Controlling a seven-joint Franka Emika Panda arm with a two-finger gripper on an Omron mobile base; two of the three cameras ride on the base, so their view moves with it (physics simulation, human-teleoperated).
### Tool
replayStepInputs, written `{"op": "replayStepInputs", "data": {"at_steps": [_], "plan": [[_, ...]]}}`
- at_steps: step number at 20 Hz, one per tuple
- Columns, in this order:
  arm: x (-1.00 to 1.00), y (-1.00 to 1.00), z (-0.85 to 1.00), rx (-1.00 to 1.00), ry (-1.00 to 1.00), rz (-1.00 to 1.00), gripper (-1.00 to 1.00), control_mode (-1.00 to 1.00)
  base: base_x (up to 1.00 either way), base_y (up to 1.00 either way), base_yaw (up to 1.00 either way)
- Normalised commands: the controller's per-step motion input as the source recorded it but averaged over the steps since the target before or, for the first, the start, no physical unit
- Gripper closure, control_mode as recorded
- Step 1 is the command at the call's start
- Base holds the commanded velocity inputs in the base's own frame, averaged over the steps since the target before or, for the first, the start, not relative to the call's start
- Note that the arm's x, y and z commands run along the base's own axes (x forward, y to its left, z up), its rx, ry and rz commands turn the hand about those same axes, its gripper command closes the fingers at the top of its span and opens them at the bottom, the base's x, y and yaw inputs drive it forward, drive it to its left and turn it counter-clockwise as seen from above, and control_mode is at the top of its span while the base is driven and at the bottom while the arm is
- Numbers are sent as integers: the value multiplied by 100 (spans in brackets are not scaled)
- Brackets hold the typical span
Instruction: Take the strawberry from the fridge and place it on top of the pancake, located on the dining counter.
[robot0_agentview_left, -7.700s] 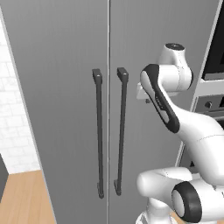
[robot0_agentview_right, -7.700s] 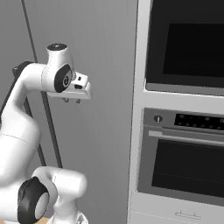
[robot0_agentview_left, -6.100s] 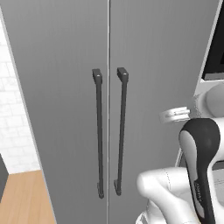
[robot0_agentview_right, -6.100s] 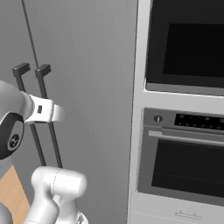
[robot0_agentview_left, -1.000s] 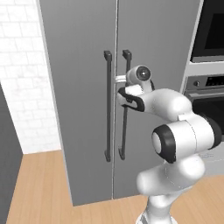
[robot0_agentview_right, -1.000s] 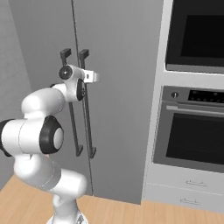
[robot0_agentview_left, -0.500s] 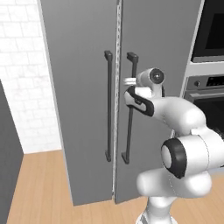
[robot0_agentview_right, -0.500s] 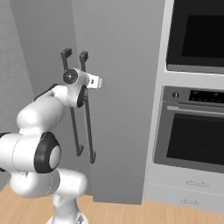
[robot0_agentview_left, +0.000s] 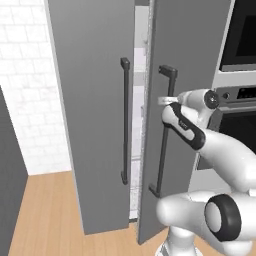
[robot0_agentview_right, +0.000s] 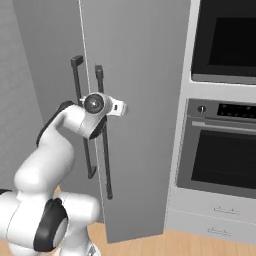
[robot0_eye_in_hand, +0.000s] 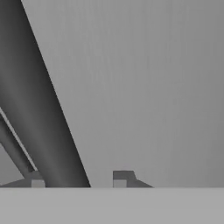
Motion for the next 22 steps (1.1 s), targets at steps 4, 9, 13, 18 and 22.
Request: {"op": "replayStepInputs", "data": {"at_steps": [4,9,13,18,22], "plan": [[-73,-100,-16,10,0,2,100,-100,0,0,0],[-47,-100,-38,9,0,0,100,-100,0,0,0],[-30,-100,-43,10,0,0,100,-100,0,0,0],[-17,-100,-40,12,0,0,100,-100,0,0,0],[-1,-100,-39,16,-9,0,100,-100,0,0,0]]}}
